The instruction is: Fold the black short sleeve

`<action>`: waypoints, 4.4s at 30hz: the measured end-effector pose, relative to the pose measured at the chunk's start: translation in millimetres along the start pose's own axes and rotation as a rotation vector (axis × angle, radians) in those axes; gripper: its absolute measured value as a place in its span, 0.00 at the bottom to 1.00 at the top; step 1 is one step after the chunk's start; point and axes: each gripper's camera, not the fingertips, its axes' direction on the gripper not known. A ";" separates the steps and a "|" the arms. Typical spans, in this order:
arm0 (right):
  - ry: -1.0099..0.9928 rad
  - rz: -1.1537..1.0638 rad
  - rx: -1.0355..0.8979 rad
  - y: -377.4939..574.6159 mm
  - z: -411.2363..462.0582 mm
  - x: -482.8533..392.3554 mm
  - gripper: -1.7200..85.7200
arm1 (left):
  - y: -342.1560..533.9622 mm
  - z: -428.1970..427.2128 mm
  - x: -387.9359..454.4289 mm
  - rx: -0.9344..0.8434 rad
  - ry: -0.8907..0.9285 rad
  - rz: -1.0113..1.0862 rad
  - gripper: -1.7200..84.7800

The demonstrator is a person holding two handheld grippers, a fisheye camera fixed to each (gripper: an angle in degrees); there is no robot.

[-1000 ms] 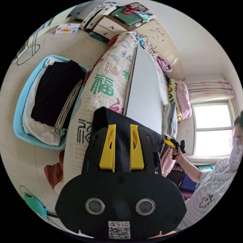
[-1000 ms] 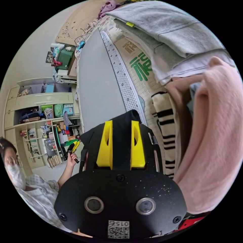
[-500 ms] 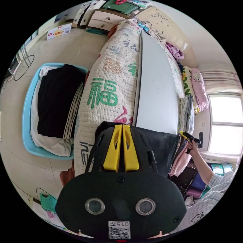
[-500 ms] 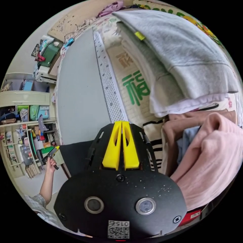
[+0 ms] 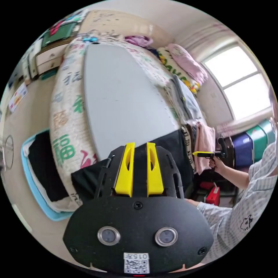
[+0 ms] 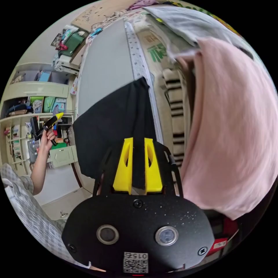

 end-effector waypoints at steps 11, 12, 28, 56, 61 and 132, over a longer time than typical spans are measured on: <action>0.003 0.097 -0.120 54.3 61.9 58.7 0.17 | -132.9 194.0 171.4 -0.251 0.137 0.385 0.15; -0.003 0.088 -0.130 54.5 65.4 59.2 0.17 | -137.1 201.6 175.3 -0.263 0.123 0.388 0.15; -0.114 0.105 -0.072 50.1 92.9 91.0 0.02 | -176.2 255.4 195.6 -0.460 0.011 0.419 0.03; -0.289 -0.488 -0.474 43.7 263.5 -136.2 0.02 | 32.9 28.0 -133.0 0.067 0.199 -0.360 0.08; -0.252 -0.501 -0.513 39.1 280.0 -147.3 0.02 | 56.4 28.1 -159.0 0.192 0.364 -0.461 0.13; -0.123 -0.306 0.019 -91.7 30.1 -136.5 0.17 | 115.2 -0.3 -133.1 0.115 0.181 -0.293 0.15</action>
